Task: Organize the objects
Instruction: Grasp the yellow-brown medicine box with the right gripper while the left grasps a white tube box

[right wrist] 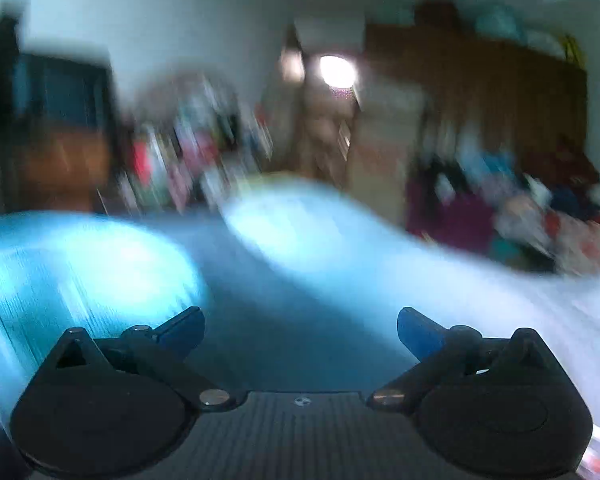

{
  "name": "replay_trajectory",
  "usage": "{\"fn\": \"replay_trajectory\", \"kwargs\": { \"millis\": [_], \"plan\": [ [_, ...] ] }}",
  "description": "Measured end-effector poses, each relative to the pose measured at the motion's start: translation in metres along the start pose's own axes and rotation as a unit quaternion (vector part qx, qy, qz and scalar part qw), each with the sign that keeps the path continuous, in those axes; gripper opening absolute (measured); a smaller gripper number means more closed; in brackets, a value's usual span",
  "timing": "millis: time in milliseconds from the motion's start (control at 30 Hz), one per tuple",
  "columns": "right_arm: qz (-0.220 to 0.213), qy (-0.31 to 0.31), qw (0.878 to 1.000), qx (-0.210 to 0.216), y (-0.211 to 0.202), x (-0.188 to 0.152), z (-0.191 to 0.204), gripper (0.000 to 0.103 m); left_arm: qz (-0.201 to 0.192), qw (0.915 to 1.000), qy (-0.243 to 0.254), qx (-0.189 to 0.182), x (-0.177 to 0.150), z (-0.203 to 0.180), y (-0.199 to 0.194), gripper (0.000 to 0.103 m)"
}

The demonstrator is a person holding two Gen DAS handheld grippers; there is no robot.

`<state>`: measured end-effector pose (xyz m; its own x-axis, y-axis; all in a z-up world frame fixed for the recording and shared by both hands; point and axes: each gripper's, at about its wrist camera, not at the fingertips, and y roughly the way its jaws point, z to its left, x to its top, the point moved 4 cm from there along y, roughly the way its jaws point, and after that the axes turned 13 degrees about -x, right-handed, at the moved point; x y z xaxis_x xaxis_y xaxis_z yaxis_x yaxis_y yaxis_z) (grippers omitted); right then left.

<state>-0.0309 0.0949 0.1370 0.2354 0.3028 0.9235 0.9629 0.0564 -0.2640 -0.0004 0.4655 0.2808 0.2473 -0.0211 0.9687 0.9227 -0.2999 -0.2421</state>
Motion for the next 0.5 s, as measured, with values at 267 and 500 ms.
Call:
{"fn": "replay_trajectory", "kwargs": {
  "millis": [267, 500],
  "plan": [
    [0.199, -0.176, 0.963, -0.044, 0.058, -0.144, -0.075, 0.087, 0.117, 0.9829, -0.032, -0.139, -0.068, -0.109, 0.095, 0.103],
    [0.198, -0.152, 0.968, -0.025, 0.08, -0.159, -0.073, 0.084, 0.196, 0.964, -0.053, -0.171, -0.113, -0.147, 0.171, 0.103]
  ]
}}
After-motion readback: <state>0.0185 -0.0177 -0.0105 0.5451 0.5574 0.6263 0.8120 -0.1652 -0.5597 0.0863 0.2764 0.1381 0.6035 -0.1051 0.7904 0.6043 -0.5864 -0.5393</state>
